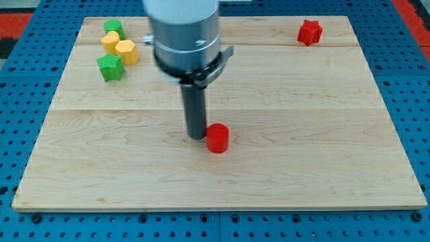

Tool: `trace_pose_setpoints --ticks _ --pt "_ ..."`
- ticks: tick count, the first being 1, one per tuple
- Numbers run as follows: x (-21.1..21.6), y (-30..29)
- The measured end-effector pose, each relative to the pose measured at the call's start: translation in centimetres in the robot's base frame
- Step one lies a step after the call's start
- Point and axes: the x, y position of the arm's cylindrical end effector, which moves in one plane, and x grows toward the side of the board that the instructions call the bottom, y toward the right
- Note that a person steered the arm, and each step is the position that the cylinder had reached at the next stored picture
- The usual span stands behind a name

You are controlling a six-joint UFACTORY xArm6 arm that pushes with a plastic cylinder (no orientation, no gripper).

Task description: Move the red circle towards the bottom right of the blue cube

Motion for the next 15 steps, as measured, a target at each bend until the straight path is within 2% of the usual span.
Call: trace_pose_setpoints --ticks 1,2,3,4,5,6,7,8,9,10,11,13,14,15 --pt "1.0 0.5" --pt "3.4 -2.7" --pt "5.6 0.6" --pt "4.8 1.6" --pt "0.5 1.7" --pt "2.9 2.1" --pt "3.1 6.1" --pt "-0.7 8.6" --pt "-3.9 6.1" --pt "-0.3 10.6" --pt "2.9 11.9" --pt "0.4 5.8" --pt "3.8 7.2" --pt "5.5 -2.4"
